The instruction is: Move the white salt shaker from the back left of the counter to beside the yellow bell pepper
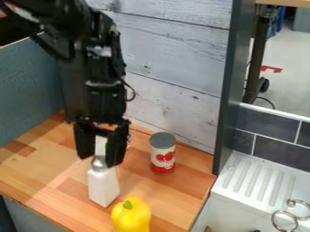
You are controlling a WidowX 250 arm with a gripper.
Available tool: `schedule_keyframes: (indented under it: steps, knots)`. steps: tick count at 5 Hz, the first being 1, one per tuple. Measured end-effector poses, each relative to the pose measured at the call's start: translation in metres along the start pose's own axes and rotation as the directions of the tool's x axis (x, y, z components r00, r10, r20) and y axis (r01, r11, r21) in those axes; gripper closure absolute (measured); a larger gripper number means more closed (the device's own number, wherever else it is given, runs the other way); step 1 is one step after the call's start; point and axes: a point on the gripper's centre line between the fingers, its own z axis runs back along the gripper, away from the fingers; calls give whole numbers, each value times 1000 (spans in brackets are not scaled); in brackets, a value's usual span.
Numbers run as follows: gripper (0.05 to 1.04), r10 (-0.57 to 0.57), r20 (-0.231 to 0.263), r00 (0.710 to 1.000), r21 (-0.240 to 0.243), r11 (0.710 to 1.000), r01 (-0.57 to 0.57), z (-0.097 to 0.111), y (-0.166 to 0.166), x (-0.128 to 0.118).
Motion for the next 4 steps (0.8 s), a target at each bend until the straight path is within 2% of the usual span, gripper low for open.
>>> schedule_keyframes:
  steps: [1,2,3,4]
  knots:
    - [79,-43,116,992,69,997,35,43,5,3]
    - [79,-32,179,983,128,992,9,66,25,5]
    - [79,28,240,970,146,987,-65,74,58,5]
    - [79,44,225,973,132,988,-75,61,74,6]
